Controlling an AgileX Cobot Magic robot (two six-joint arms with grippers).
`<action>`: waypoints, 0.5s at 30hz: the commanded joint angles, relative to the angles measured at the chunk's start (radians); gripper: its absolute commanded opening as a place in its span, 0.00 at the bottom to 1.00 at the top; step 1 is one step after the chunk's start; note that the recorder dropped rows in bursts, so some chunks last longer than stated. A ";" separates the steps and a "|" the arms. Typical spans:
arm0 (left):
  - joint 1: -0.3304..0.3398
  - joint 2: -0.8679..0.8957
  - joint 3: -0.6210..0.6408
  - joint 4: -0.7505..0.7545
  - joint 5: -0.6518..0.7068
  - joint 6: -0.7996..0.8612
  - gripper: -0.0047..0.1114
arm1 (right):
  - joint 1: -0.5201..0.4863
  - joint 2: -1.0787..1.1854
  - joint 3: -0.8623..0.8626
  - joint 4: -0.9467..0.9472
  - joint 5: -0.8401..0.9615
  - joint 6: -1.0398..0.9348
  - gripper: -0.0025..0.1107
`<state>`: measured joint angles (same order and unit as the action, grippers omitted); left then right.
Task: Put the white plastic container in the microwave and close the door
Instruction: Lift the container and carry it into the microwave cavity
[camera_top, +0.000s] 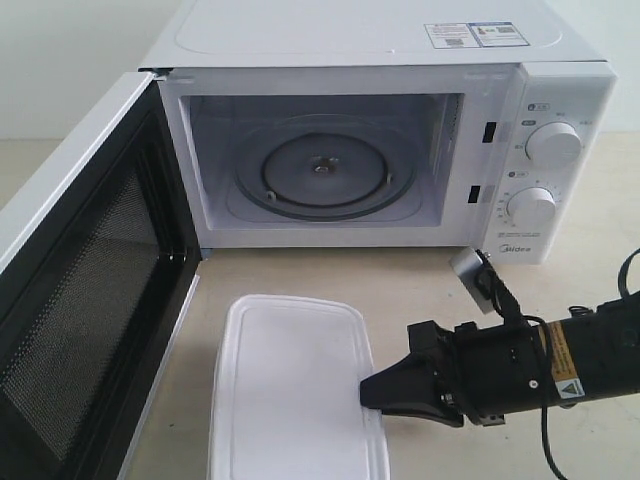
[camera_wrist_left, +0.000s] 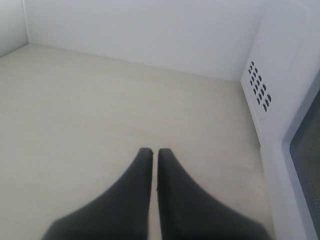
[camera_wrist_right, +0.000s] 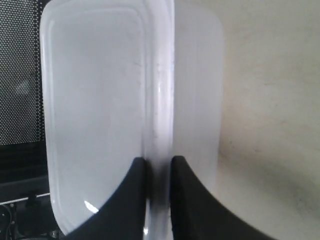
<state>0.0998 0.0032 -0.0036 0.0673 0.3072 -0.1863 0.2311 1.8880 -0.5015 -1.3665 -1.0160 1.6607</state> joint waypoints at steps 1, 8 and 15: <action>-0.005 -0.003 0.004 -0.005 -0.001 0.004 0.08 | 0.002 -0.073 0.001 0.047 -0.015 0.009 0.02; -0.005 -0.003 0.004 -0.005 -0.001 0.004 0.08 | 0.002 -0.231 0.001 0.104 0.081 0.098 0.02; -0.005 -0.003 0.004 -0.005 -0.001 0.004 0.08 | 0.002 -0.336 0.001 0.177 0.244 0.206 0.02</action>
<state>0.0998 0.0032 -0.0036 0.0673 0.3072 -0.1863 0.2311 1.5798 -0.4985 -1.2358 -0.7999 1.8436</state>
